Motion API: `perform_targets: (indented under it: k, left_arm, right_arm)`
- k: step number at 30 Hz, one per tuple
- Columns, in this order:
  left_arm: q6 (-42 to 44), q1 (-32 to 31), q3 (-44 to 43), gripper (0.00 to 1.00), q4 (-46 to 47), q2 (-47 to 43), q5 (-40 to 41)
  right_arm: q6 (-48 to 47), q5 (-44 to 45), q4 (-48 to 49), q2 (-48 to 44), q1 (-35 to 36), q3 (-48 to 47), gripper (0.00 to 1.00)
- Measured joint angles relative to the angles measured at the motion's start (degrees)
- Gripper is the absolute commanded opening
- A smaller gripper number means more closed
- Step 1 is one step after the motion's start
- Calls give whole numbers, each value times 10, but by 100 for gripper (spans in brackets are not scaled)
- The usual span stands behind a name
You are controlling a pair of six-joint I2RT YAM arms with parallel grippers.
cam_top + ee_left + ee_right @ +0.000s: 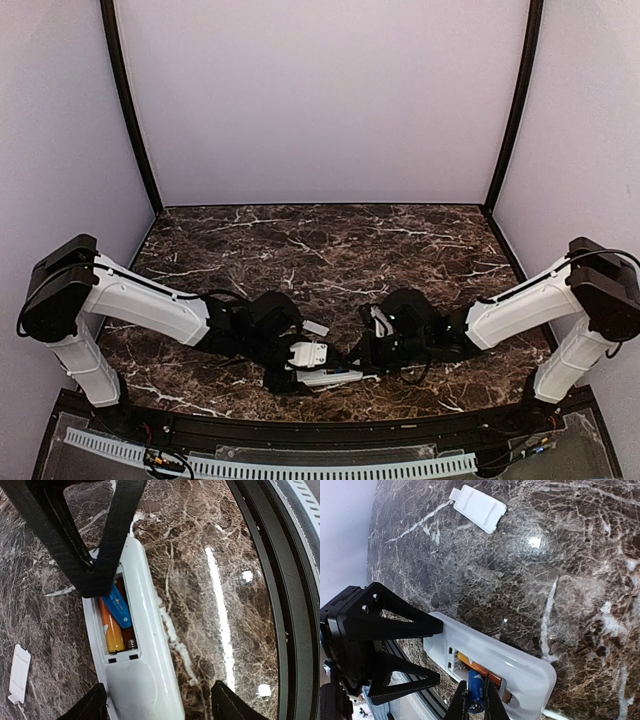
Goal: Load the batteries into the remote control
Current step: Hold the remote control without the battery cover at the center of the board, then place the battery in the battery compartment.
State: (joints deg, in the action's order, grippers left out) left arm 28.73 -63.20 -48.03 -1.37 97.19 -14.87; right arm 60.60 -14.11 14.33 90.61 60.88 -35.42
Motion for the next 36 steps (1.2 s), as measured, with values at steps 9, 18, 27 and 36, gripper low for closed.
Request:
perform_targets:
  k: [9, 18, 27, 36]
  left_arm:
    - [-27, -7, -2, 65, -10, 10, 25]
    - [-85, -30, -4, 57, -11, 12, 60]
    - [-136, -40, -23, 51, -42, 19, 85]
    - [-188, -44, -26, 37, -48, 23, 90]
  right_arm:
    - [0, -2, 5, 8, 0, 0, 0]
    - [7, -9, 34, 29, 2, -4, 0]
    - [19, -3, 37, 31, 6, -4, 0]
    - [41, 28, 11, 13, 21, -2, 0]
